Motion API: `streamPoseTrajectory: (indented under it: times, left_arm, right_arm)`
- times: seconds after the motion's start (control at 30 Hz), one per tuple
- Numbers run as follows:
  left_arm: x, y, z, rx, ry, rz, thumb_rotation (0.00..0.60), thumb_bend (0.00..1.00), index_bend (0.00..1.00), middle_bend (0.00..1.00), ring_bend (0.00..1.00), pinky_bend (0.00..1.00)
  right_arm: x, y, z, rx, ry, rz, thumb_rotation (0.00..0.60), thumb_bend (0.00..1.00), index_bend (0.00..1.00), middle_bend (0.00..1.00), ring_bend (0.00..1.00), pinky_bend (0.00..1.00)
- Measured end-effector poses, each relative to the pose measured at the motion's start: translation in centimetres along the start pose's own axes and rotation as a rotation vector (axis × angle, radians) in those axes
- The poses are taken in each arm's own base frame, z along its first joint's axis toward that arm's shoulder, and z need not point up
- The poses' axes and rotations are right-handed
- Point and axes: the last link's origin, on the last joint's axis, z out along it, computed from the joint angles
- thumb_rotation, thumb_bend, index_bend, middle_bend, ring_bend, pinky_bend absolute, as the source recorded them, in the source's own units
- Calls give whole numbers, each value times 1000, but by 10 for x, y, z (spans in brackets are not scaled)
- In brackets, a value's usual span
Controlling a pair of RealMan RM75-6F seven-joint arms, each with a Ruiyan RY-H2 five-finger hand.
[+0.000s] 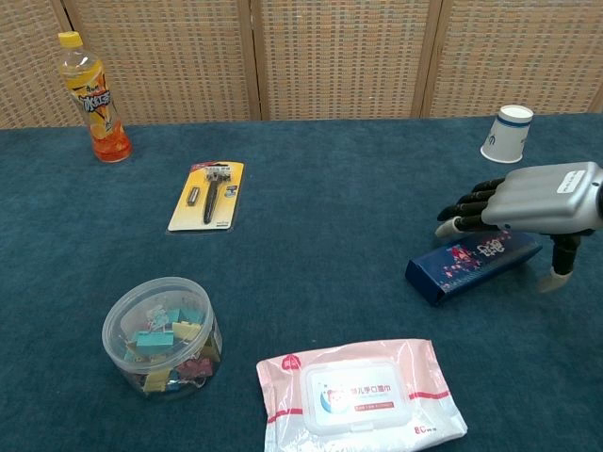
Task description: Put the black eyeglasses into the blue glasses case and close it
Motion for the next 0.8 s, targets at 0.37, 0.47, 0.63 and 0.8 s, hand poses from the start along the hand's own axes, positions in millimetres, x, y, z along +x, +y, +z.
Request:
streamPoseTrajectory:
  times: [0.37, 0.47, 0.63, 0.8]
  left_arm:
    - [-1, 0, 1, 3, -3, 2, 600, 0, 0, 0, 0, 0]
    - [-1, 1, 1, 1, -4, 5, 600, 0, 0, 0, 0, 0]
    - [-2, 2, 0, 0, -4, 5, 600, 0, 0, 0, 0, 0]
    - [-2, 2, 0, -3, -4, 7, 600, 0, 0, 0, 0, 0]
  right_arm:
    - [1, -5, 6, 32, 96, 41, 600, 240, 600, 592, 410, 240]
    - [-1, -4, 6, 35, 120, 55, 600, 260, 613, 605, 414, 240]
    - [-5, -2, 4, 33, 125, 70, 600, 236, 567, 509, 379, 241]
    - [-7, 1, -2, 26, 84, 93, 600, 67, 215, 71, 33, 216]
